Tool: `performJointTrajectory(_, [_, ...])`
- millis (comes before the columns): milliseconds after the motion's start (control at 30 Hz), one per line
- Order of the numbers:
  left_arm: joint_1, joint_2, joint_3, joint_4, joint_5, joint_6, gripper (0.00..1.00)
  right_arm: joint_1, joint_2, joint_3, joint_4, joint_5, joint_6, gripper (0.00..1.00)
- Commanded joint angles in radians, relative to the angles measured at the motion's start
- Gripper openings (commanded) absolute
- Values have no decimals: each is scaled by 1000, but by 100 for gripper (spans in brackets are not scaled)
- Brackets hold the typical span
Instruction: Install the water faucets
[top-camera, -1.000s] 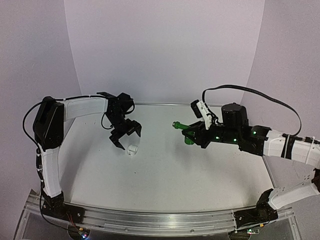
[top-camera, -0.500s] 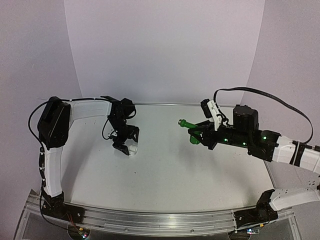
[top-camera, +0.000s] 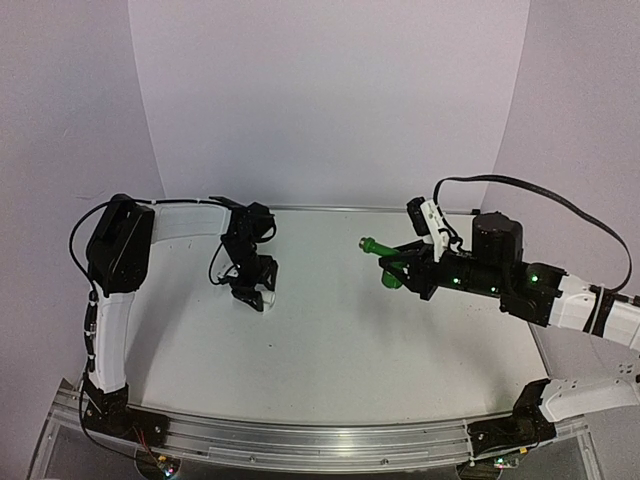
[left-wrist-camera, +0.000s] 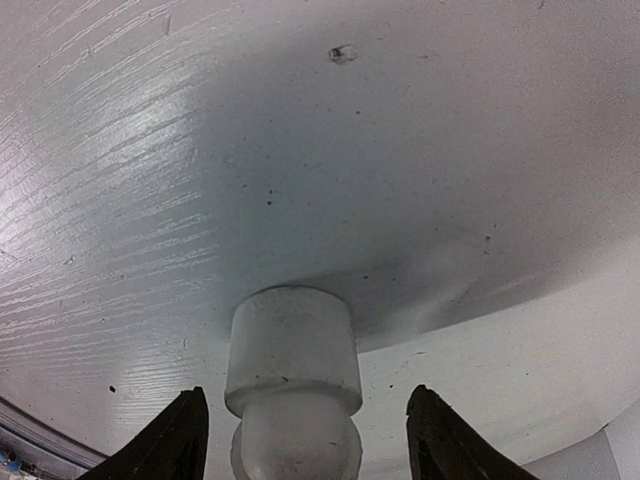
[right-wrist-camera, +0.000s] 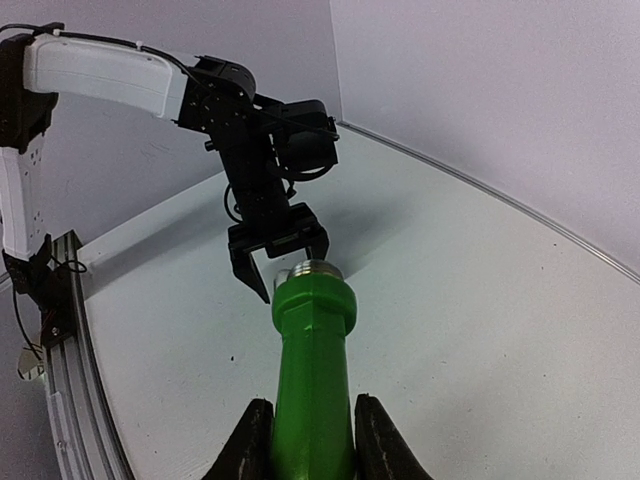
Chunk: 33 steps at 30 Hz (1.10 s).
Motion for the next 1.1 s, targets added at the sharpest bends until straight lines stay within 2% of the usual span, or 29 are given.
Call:
performJointTrajectory(0, [0, 17, 51, -24, 4, -14, 66, -1, -26, -3, 65, -5, 12, 0])
performJointTrajectory(267, [0, 17, 60, -23, -7, -17, 48, 0, -23, -6, 65, 0, 9, 0])
performJointTrajectory(433, [-4, -4, 69, -23, -23, 37, 25, 0, -21, -4, 62, 42, 2, 0])
performJointTrajectory(567, [-8, -63, 90, -20, -71, 157, 1, 0, 37, 34, 44, 136, -25, 0])
performJointTrajectory(700, [-8, -162, 79, 6, -120, 305, 0, -1, 116, 80, 40, 182, -145, 0])
performJointTrajectory(867, [6, -371, -75, 297, -112, 564, 0, 0, 206, 162, 50, 211, -258, 0])
performJointTrajectory(933, [21, -438, -124, 416, -57, 743, 0, 0, 247, 197, 51, 205, -312, 0])
performJointTrajectory(1067, [32, -540, -139, 489, 106, 1101, 0, 0, 301, 262, 56, 169, -457, 0])
